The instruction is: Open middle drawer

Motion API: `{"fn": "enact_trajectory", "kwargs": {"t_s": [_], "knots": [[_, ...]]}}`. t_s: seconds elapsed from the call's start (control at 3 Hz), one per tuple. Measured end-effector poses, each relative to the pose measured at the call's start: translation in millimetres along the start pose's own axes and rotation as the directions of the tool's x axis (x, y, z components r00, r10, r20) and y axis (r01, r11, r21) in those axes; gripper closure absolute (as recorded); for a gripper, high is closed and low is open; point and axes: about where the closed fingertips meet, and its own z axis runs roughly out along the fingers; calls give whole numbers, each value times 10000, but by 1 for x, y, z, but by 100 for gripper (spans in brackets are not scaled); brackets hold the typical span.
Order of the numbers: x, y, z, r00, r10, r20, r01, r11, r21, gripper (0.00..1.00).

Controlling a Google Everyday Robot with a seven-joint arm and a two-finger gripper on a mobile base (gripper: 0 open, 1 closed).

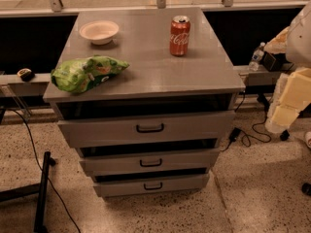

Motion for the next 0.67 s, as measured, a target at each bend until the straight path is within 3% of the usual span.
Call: {"fn": "enact_trajectory", "kwargs": {"t_s": [0.33, 0.67], "knots": [[0, 0, 0, 10000, 0, 0, 0, 10000, 0, 0], [20, 3, 28, 9990, 284, 334, -276, 9994, -224, 0]]}}
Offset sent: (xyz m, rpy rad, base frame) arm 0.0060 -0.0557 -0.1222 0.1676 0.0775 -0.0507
